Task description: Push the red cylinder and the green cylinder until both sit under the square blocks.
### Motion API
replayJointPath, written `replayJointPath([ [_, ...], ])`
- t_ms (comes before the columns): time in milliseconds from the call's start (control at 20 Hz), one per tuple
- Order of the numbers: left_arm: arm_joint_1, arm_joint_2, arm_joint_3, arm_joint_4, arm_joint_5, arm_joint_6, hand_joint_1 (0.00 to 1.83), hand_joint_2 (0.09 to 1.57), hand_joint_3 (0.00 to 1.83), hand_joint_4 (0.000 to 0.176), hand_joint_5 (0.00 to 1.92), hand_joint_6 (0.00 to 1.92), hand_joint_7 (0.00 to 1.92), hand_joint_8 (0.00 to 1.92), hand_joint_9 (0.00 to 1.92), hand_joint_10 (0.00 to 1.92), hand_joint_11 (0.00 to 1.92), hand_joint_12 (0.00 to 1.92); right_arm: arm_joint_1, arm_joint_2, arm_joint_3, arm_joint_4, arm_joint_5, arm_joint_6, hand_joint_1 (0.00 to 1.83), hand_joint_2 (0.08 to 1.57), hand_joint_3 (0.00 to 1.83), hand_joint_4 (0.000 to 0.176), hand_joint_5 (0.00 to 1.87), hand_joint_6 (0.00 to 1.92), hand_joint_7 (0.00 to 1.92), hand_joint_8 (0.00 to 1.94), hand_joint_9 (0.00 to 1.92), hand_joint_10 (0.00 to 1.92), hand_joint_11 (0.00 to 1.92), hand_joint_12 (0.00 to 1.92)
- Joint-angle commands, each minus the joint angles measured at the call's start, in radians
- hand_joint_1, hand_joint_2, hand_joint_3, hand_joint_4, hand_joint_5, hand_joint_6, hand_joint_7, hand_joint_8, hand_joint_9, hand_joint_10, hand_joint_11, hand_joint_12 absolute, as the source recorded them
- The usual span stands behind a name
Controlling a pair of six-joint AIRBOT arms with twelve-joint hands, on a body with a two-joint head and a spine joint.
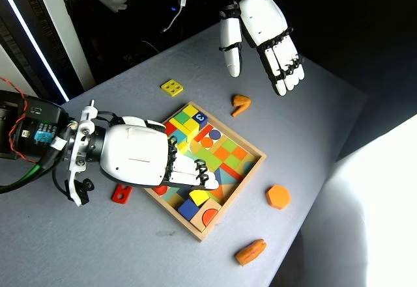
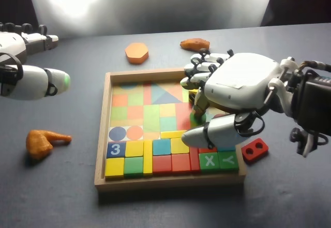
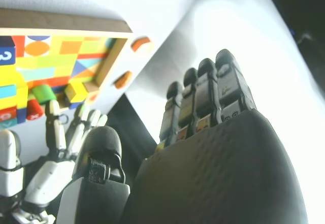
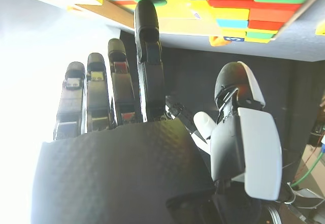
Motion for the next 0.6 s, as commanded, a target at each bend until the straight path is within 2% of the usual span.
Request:
replayJointPath([
  [0, -0.015, 0.006, 0.004, 0.048, 0.014, 0.0, 0.04, 1.37, 0.0, 0.038, 0.06, 0.0, 0.06, 0.0, 0.05, 0.0, 0.0, 0.16, -0.01, 0.014, -0.012, -0.007, 0.004, -0.011, 0.0, 1.13, 0.0, 0.0, 0.96, 0.01, 0.3, 0.01, 0.12, 0.01, 0.05, 0.04],
  [200, -0.015, 0.006, 0.004, 0.048, 0.014, 0.0, 0.01, 1.37, 0.0, 0.043, 0.06, 0.0, 0.06, 0.0, 0.04, 0.0, 0.0, 0.16, -0.015, 0.046, -0.048, -0.007, 0.016, -0.039, 0.0, 1.13, 0.0, 0.0, 0.94, 0.0, 0.29, 0.0, 0.09, 0.0, 0.0, 0.13],
  [250, -0.015, 0.006, 0.004, 0.048, 0.014, 0.0, 0.01, 1.37, 0.0, 0.038, 0.07, 0.0, 0.06, 0.0, 0.04, 0.0, 0.0, 0.16, -0.019, 0.052, -0.048, -0.007, 0.016, -0.037, 0.0, 1.13, 0.0, 0.0, 0.95, 0.0, 0.3, 0.0, 0.1, 0.0, 0.0, 0.16],
  [350, -0.015, 0.006, 0.004, 0.048, 0.014, 0.0, 0.02, 1.37, 0.0, 0.048, 0.06, 0.0, 0.07, 0.0, 0.05, 0.0, 0.0, 0.18, -0.022, 0.061, -0.048, -0.007, 0.016, -0.034, 0.0, 1.13, 0.0, 0.0, 0.95, 0.0, 0.3, 0.0, 0.11, 0.0, 0.0, 0.15],
  [400, -0.015, 0.006, 0.004, 0.048, 0.014, 0.0, 0.02, 1.38, 0.0, 0.044, 0.05, 0.0, 0.06, 0.0, 0.04, 0.0, 0.0, 0.11, -0.023, 0.065, -0.049, -0.007, 0.015, -0.034, 0.0, 1.12, 0.0, 0.0, 0.94, 0.0, 0.3, 0.0, 0.11, 0.0, 0.0, 0.16],
  [550, -0.015, 0.006, 0.004, 0.048, 0.014, 0.0, 0.03, 1.37, 0.0, 0.042, 0.06, 0.0, 0.04, 0.0, 0.04, 0.0, 0.0, 0.2, -0.016, 0.066, -0.054, -0.007, 0.02, -0.028, 0.0, 1.13, 0.0, 0.0, 0.93, 0.0, 0.29, 0.0, 0.1, 0.0, 0.0, 0.15],
])
